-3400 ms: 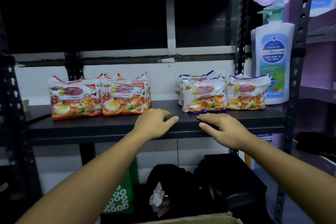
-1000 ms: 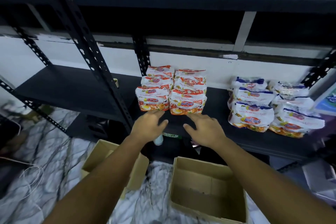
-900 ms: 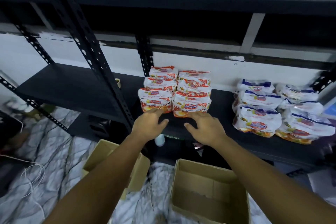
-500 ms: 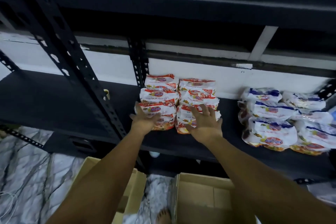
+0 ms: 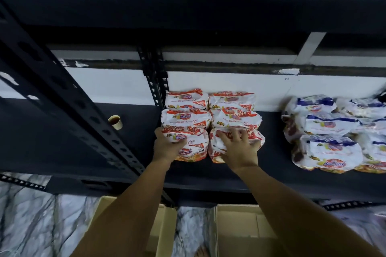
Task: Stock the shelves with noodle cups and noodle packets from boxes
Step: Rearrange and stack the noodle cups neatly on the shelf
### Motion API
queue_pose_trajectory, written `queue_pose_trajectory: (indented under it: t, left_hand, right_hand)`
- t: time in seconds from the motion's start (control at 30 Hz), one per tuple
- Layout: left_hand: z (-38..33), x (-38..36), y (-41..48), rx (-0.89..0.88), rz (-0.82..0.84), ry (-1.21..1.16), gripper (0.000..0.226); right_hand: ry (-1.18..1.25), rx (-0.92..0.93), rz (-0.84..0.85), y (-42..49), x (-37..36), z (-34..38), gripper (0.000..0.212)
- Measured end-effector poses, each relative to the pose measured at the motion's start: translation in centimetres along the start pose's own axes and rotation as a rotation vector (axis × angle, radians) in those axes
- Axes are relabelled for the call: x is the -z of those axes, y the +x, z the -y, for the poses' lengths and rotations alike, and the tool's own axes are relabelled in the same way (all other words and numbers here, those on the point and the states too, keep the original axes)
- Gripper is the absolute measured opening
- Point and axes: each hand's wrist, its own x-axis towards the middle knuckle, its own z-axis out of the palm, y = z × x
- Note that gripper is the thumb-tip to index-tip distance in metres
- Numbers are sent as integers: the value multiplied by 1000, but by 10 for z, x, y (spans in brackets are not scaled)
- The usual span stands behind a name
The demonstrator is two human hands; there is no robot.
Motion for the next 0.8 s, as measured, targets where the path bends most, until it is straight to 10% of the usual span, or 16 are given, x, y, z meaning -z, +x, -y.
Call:
queue_pose_trajectory:
  t: [0.53,0.8]
  left_hand:
    - [9,-17,-77,-407,-148,802,76]
    - [-23,-66,-128,-706,113,945,45]
  right_hand:
    - [269,119,-126,-54,-14,-34,71]
    - [375,201,-68,-96,23,-78,57]
